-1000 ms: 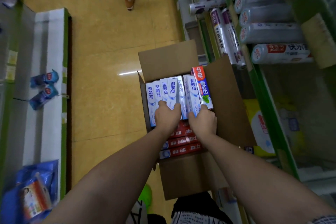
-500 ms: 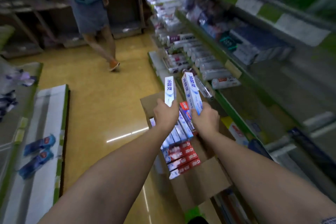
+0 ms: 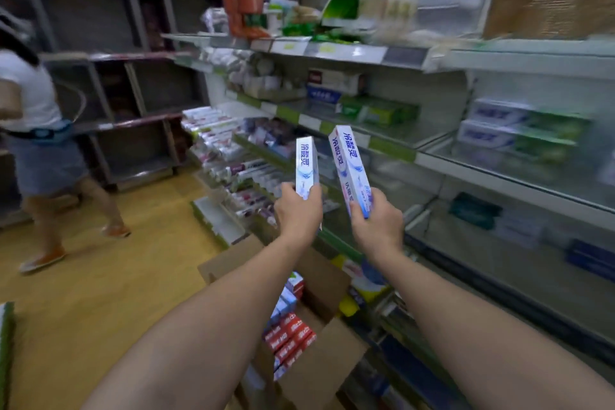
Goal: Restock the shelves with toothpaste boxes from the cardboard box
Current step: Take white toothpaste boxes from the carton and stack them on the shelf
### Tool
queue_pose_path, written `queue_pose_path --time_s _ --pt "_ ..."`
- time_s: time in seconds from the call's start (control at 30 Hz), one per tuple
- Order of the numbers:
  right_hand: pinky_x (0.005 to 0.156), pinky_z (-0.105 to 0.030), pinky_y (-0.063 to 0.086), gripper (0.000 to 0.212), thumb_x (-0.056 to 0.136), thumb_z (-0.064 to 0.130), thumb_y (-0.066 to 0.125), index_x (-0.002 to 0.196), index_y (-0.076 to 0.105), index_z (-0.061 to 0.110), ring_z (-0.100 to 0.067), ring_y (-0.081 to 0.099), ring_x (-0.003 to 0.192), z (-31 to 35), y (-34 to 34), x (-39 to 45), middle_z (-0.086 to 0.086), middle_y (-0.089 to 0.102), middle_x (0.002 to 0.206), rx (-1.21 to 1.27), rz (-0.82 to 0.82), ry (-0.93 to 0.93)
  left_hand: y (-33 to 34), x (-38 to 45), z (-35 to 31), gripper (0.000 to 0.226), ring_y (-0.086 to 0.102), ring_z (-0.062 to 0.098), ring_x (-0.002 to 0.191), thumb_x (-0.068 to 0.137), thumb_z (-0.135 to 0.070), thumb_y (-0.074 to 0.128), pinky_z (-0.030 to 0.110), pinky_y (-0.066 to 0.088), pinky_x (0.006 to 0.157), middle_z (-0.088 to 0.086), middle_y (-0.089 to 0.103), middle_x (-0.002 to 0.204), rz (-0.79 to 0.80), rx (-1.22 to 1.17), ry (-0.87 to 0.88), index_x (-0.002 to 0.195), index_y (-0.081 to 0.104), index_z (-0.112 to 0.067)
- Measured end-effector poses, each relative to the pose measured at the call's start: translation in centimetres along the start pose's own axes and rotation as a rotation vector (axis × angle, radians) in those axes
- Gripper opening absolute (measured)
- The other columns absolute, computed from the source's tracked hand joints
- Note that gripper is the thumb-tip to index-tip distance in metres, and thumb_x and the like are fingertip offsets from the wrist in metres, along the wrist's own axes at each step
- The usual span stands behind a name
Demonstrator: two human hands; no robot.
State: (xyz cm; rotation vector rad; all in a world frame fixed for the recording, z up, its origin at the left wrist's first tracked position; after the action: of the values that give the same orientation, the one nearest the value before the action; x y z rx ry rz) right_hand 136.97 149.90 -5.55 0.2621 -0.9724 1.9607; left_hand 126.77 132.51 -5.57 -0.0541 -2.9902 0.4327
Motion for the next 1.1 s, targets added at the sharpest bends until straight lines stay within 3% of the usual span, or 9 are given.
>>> queue_pose_path --time_s 0.1,0.3,0.53,0.67,0.87,1.1 --pt "0.065 -0.037 0.041 0.023 0.090 0.031 0.062 0.106 0.060 0.015 -0.034 0.060 0.082 -1.8 -5.9 -0.2 -0.008 0.069 0.096 0.006 -0.109 0.019 2.8 -3.0 -4.0 0.024 0.053 0.023 0.078 0.094 -0.034 0.058 0.032 0.041 0.069 0.001 0.059 0.093 0.061 -0.026 0.080 0.105 0.049 -0.016" --pt "0.070 -0.038 0.044 0.024 0.088 0.026 0.067 0.106 0.063 0.011 -0.035 0.062 0.083 -5.9 -17.7 -0.9 -0.010 0.071 0.094 -0.025 -0.274 0.055 9.8 -10.4 -10.7 0.024 0.060 0.031 0.093 0.092 -0.038 0.059 0.043 0.053 0.087 0.003 0.060 0.095 0.202 -0.070 0.207 0.105 0.052 -0.019" --pt "0.062 -0.032 0.028 0.020 0.089 0.028 0.065 0.102 0.062 0.013 -0.033 0.059 0.077 -11.7 -32.1 -3.3 -0.007 0.068 0.087 -0.177 -0.380 0.070 17.2 -21.8 -16.9 0.025 0.058 0.027 0.085 0.092 -0.035 0.059 0.038 0.054 0.080 0.000 0.059 0.089 0.312 -0.143 0.280 0.107 0.054 -0.015" --pt "0.062 -0.033 0.031 0.022 0.089 0.027 0.064 0.104 0.062 0.012 -0.034 0.059 0.076 -15.6 -39.8 -5.9 -0.008 0.069 0.085 -0.233 -0.408 0.109 21.3 -29.0 -19.2 0.024 0.058 0.028 0.083 0.091 -0.033 0.060 0.043 0.056 0.080 -0.010 0.053 0.079 0.373 -0.168 0.279 0.106 0.055 -0.015" --pt "0.061 -0.033 0.031 0.019 0.090 0.027 0.062 0.103 0.061 0.013 -0.027 0.052 0.070 -20.2 -50.4 -10.0 -0.005 0.066 0.084 -0.285 -0.458 0.172 26.7 -39.4 -22.3 0.020 0.054 0.007 0.071 0.093 -0.029 0.060 0.037 0.050 0.069 -0.004 0.058 0.083 0.485 -0.210 0.301 0.104 0.053 -0.014" --pt "0.060 -0.034 0.031 0.016 0.088 0.027 0.064 0.096 0.059 0.014 -0.029 0.047 0.065 -24.5 -59.5 -13.3 -0.003 0.060 0.074 -0.368 -0.500 0.246 31.3 -48.5 -25.2 0.020 0.056 0.010 0.073 0.093 -0.030 0.056 0.027 0.041 0.052 -0.003 0.061 0.089 0.634 -0.193 0.323 0.108 0.052 -0.018"
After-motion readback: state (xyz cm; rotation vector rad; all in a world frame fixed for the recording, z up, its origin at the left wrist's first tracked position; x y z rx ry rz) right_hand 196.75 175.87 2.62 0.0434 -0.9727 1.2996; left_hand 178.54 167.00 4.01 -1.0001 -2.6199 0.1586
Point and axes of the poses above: each hand's wrist, its own x-axis towards the middle knuckle, its own y-axis out of the palm, z = x × y, the point moved 9 cm from there along x, towards the middle knuckle
